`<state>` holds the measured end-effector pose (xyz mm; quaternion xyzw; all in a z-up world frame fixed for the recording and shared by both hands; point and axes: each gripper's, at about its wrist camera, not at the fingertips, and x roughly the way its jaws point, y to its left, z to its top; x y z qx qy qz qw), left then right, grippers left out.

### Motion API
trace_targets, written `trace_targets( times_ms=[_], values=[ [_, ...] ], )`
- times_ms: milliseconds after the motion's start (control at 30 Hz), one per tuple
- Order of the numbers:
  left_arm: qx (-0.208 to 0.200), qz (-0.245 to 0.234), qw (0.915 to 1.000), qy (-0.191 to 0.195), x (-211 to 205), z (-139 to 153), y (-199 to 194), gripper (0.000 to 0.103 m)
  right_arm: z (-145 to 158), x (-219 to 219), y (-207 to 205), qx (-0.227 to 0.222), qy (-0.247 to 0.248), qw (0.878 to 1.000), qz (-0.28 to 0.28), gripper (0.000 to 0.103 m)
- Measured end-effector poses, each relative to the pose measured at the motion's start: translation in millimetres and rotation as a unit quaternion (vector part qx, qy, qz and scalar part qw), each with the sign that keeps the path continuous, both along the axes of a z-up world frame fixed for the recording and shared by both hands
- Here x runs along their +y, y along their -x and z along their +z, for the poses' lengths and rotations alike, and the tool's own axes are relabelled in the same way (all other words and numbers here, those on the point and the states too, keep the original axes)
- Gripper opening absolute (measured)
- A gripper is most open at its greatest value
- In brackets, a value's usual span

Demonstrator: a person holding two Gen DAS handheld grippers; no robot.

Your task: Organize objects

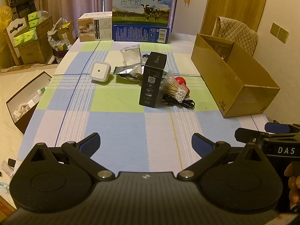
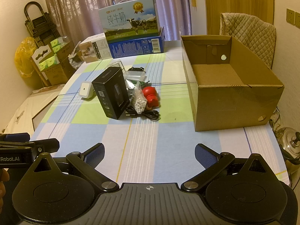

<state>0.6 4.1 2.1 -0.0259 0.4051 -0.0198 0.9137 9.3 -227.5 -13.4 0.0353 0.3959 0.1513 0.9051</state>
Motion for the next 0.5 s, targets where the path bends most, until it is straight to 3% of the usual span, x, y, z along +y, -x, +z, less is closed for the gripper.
trace_targets(
  times_ms=[500],
  values=[
    [0.001,-0.001,1.0000,-0.001,0.4,-0.5,-0.9,0.102,-3.7,1.4,-2.3,-0.001,0.003,1.000,0.002,0.100]
  ],
)
